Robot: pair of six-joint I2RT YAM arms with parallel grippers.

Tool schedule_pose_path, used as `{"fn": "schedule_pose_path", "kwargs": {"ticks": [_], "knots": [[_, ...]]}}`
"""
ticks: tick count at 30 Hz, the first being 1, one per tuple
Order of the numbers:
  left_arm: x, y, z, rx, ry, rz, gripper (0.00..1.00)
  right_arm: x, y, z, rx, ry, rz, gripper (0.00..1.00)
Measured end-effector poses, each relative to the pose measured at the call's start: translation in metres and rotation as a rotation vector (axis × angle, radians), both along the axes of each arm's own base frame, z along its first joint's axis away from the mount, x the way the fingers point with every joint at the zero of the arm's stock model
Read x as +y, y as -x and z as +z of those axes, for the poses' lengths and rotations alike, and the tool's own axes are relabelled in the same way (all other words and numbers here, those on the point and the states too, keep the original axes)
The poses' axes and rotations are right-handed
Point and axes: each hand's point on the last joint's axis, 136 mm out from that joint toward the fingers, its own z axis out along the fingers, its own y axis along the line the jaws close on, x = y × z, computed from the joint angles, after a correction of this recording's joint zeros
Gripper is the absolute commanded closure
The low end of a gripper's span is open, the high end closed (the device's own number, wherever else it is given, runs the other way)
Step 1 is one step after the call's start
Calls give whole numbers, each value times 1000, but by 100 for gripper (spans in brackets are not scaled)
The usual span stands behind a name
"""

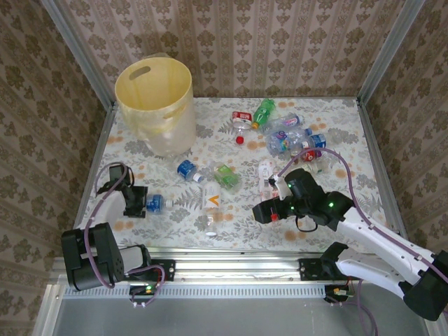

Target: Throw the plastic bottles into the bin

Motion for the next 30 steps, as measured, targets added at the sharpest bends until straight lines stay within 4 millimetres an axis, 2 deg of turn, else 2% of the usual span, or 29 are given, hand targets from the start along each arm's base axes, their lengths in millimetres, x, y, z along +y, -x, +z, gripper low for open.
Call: {"fn": "schedule_pose_path", "kwargs": {"ticks": [6, 15, 18, 23, 26, 30], "knots": [[1, -14, 21, -116, -39, -66, 42, 0, 0, 2, -4, -6, -3, 0], [-4, -30, 71, -369, -108, -173, 43, 0, 0, 3, -8, -9, -3, 0], [-8, -37, 98, -472, -149, -243, 44, -1, 1, 5, -14, -15, -5, 0], [-18, -46, 158, -664, -249, -377, 44, -1, 1, 10, -29, -29, -7, 0], [-24, -47, 194, -763, -311, -449, 44, -2, 1, 13, -33, -36, -14, 0], [-33, -45, 229, -863, -381, -543, 45, -2, 2, 17, -42, -50, -19, 0]]}}
